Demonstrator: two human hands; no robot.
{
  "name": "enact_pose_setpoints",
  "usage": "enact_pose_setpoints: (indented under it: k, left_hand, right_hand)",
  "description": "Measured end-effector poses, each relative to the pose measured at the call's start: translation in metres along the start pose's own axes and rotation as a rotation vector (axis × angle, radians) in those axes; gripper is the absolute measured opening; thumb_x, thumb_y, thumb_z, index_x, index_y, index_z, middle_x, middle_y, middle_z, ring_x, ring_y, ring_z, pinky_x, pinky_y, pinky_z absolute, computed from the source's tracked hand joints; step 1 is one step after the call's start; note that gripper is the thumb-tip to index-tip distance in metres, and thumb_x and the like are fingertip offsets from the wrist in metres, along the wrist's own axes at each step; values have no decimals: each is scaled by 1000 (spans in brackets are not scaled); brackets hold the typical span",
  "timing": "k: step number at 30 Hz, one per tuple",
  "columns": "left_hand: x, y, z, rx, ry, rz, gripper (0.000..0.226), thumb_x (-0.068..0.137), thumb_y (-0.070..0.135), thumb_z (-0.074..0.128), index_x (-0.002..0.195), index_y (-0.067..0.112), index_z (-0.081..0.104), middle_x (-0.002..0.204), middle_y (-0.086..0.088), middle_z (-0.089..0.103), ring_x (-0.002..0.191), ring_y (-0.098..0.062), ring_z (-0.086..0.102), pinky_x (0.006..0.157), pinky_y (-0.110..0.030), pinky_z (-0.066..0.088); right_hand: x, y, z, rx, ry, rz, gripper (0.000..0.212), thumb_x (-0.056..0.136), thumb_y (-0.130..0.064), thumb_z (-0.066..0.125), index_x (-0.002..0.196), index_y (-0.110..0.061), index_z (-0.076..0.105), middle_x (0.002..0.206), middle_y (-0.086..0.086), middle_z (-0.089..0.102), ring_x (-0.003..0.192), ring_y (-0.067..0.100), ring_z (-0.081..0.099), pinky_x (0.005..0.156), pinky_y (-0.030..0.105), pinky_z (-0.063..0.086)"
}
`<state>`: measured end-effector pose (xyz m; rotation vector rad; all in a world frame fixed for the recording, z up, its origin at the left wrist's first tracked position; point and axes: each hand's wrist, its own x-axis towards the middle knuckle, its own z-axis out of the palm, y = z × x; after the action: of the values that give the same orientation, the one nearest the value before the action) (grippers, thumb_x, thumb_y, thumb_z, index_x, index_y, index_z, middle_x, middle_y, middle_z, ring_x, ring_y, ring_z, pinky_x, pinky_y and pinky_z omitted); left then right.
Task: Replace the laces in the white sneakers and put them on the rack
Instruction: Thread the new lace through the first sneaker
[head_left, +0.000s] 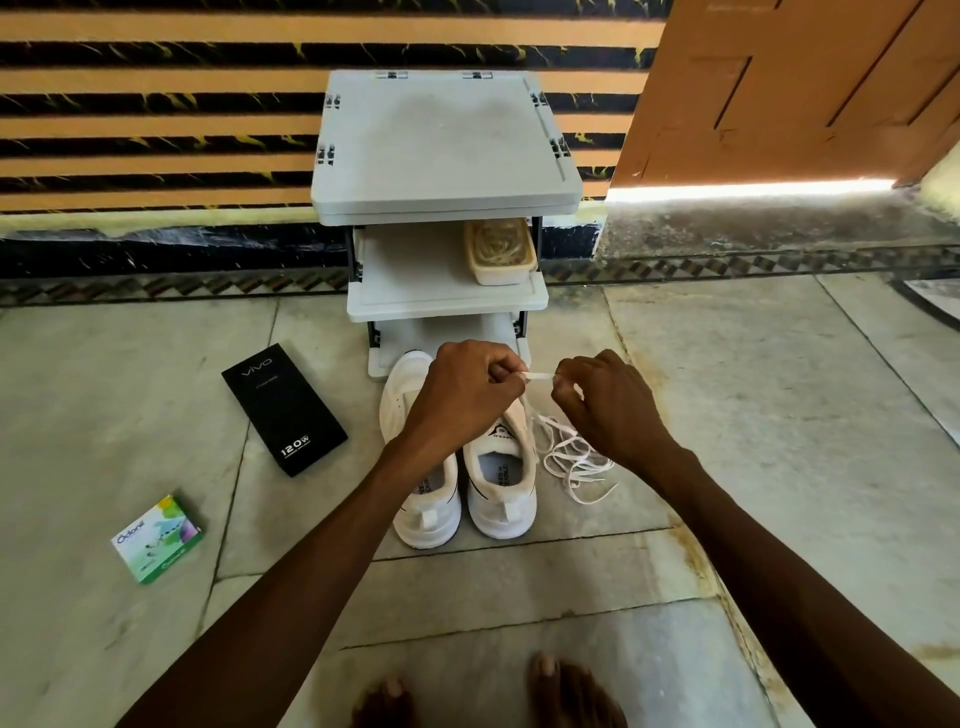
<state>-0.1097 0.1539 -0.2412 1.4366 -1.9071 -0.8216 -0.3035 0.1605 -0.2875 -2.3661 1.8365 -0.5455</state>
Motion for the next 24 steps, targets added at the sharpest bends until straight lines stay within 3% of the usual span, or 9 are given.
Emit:
enact_pose_setpoints:
  k: [8, 13, 20, 24]
  left_hand:
    - [7, 5, -16, -33, 40, 3, 8, 82, 14, 71, 83, 17, 78, 68, 9, 69, 59, 6, 57, 63, -10, 44]
    - [4, 11, -12, -70, 27, 5, 7, 84, 15, 70, 81, 17, 77, 67, 6, 70, 64, -7, 64, 66, -21, 50]
    - [8, 11, -18, -174, 230, -54, 10, 87, 15, 65, 87, 20, 74, 70, 6, 69, 61, -2, 61, 67, -22, 53]
    - [9, 4, -10, -93, 140, -73, 19, 90, 12, 59, 98, 18, 75, 75, 8, 69, 72, -9, 65, 79, -31, 57]
  right_hand:
    - [-21, 60, 25, 38, 7, 310, 22, 95, -24, 49, 81, -13, 60, 70, 2, 61, 75, 31, 52, 58, 33, 35]
    - [-27, 80, 27, 125, -6, 431, 31, 92, -36, 39, 76, -21, 61, 62, 4, 60, 63, 29, 56, 53, 30, 40]
    - [-21, 80, 20, 156, -29, 475, 35, 88, -36, 37, 76, -16, 63, 62, 8, 60, 60, 30, 56, 52, 30, 37]
    - [-13, 55, -1, 345, -81, 283, 34, 90, -34, 40, 72, -17, 63, 69, 2, 65, 65, 19, 59, 63, 34, 45]
